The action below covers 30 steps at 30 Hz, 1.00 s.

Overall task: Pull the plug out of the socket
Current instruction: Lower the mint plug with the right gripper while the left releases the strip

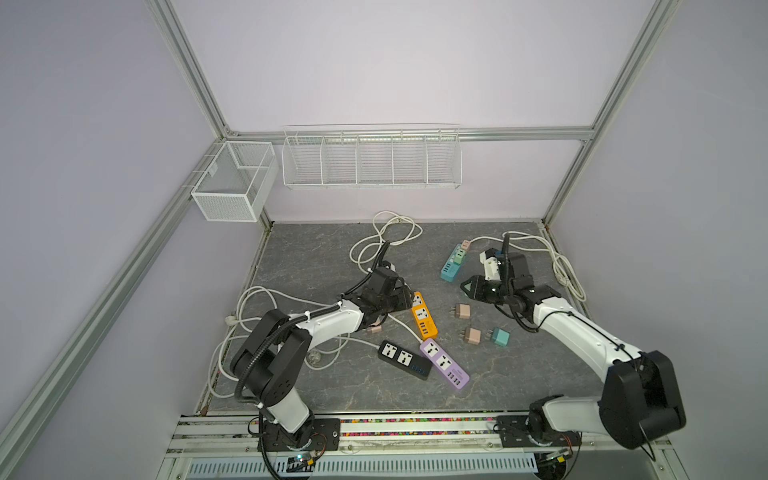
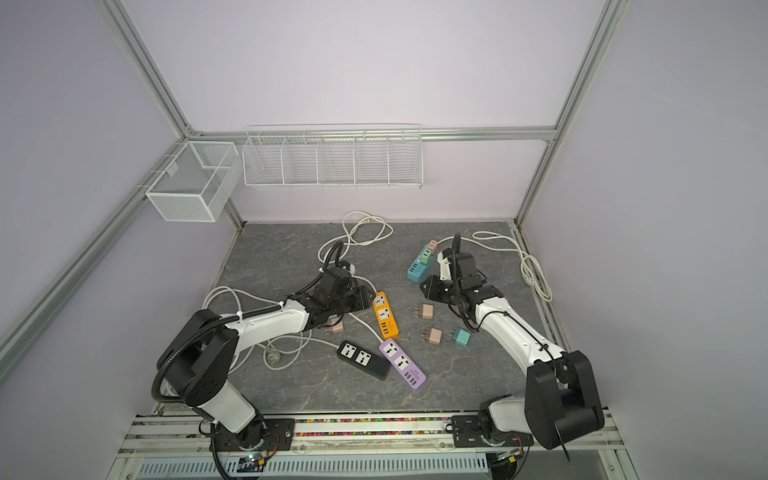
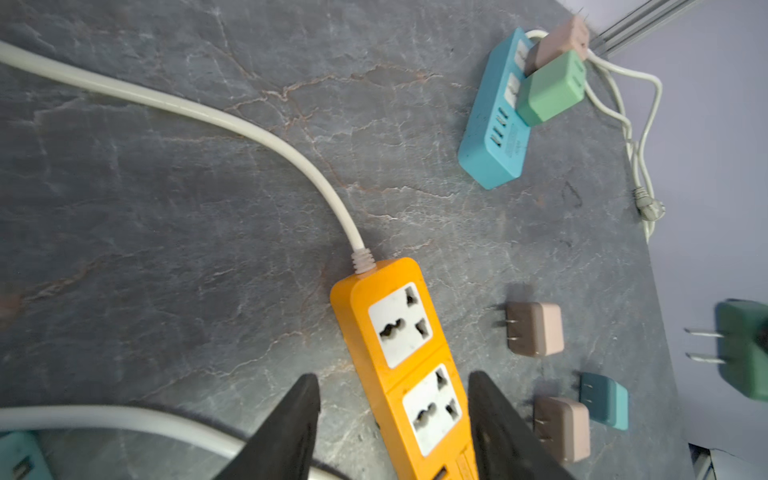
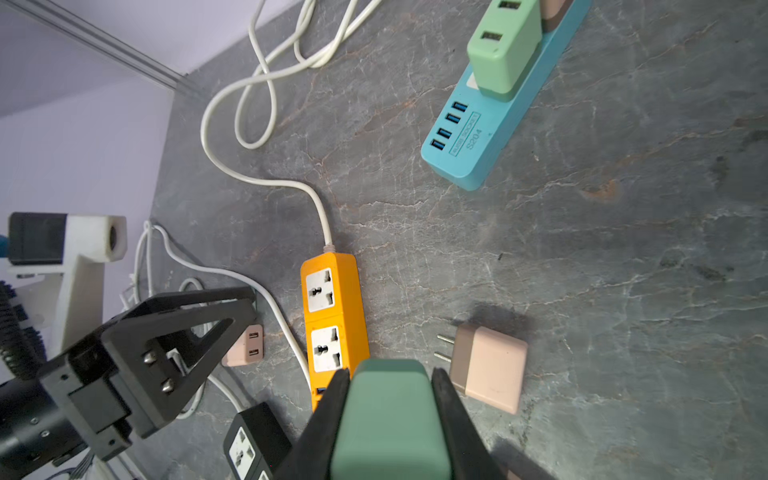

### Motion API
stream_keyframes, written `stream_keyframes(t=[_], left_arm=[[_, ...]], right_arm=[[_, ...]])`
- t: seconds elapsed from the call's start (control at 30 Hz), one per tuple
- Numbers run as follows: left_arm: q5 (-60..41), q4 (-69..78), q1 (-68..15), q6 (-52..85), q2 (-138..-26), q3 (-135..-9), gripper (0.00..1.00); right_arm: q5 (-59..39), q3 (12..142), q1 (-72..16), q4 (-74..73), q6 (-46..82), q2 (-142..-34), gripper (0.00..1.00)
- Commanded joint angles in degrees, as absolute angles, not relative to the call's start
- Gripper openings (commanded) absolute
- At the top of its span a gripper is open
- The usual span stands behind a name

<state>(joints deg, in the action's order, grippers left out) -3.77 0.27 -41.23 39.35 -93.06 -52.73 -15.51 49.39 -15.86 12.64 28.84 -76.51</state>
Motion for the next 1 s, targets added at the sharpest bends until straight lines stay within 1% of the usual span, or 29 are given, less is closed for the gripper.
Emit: stream_keyframes(t=[0.0,0.2,0.4,0.57,0.83,0.97], left_arm=[[-2.3,-2.6,-43.0,39.5,-89.9,-51.8,0.60],[-0.3,-7.9,-48.8,38.5,-86.8,-54.5,0.66],[0.1,-8.0,-52.4,37.5,-86.3,-56.6,0.71],[-0.8,-8.7,-54.3,36.0,-87.6,-58.6,0.75],[-1.1,-6.5,-56.8,36.4,-91.8,-61.5,0.81],[-1.0,-6.0,-57.3,36.9,-93.7,-63.3,0.82]], right_arm=[[-23.0,45.5,-12.4,8.2,30.5,-75.5,0.25],[-29.0,40.1,-4.6,2.2,32.0,-76.5,0.24],[-27.1,35.1,-0.2,-3.6,33.6,-77.9,0.23],[-23.3,32.8,0.3,-5.7,33.2,-79.1,0.23],[-24.1,31.5,0.5,-8.8,33.8,-80.9,0.24],[-24.4,31.5,0.5,-9.5,33.9,-82.4,0.25]])
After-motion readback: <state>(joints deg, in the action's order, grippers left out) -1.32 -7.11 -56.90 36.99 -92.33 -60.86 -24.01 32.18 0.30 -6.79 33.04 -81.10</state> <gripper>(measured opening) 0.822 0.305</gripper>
